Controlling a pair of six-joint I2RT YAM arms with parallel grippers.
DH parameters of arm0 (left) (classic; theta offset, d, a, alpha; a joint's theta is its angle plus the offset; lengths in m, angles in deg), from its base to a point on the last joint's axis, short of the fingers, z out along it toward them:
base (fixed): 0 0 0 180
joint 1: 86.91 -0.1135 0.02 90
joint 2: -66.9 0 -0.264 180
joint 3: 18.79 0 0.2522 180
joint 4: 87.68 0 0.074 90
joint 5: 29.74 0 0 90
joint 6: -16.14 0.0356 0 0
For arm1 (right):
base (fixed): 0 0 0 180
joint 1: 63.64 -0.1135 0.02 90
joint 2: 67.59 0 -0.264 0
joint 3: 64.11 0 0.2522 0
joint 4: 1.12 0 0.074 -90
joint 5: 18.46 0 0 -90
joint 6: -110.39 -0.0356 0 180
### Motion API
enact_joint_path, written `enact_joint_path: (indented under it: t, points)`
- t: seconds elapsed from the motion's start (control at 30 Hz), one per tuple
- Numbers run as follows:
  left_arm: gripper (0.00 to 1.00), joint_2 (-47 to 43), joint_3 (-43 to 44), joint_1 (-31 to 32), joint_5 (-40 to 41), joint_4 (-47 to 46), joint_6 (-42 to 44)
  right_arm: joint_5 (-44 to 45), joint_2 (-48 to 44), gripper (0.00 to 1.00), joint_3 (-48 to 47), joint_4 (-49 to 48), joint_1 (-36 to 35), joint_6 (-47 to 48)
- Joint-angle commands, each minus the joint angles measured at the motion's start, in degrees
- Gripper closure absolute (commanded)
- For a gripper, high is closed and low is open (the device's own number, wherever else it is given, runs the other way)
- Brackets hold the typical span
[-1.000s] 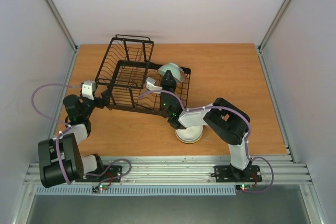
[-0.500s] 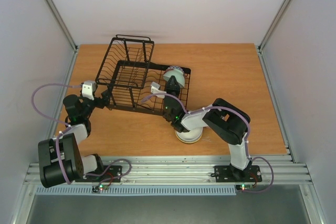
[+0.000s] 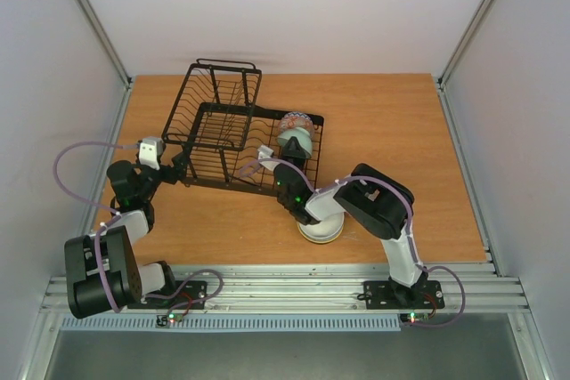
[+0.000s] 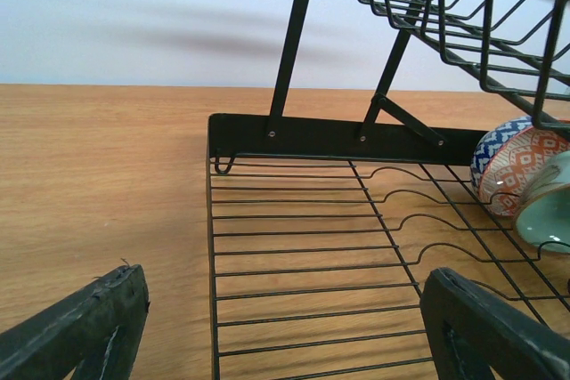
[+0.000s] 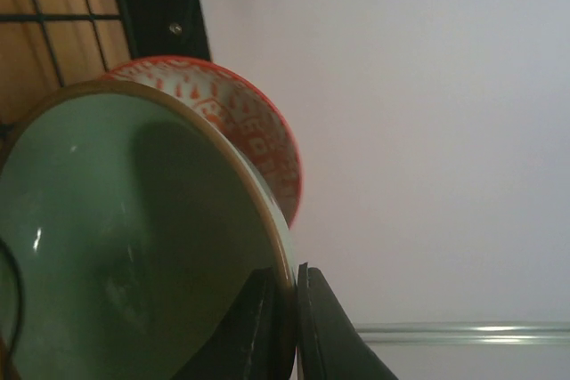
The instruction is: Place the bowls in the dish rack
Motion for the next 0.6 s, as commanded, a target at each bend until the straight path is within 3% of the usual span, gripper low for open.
enact_joint_path:
  t: [0.0, 0.37, 0.43, 0.57]
  points:
    - [0.15, 0.7, 0.3, 0.5, -2.1, -3.4, 0.8, -0.2, 0.7, 0.99, -2.3, -0.6, 0.3, -3.6]
    - [0.15, 0.5, 0.2, 0.5, -2.1, -3.1, 0.9, 0.1, 1.4, 0.98, -3.0, 2.0, 0.4, -5.3]
    - [0.15, 0.5, 0.2, 0.5, -2.1, -3.0, 0.8, 0.7, 1.4, 0.90, -3.4, 1.9, 0.4, -5.3]
    - [0.15, 0.7, 0.3, 0.5, -2.1, -2.8, 0.9, 0.7, 1.4, 0.59, -3.3, 2.1, 0.4, -5.8]
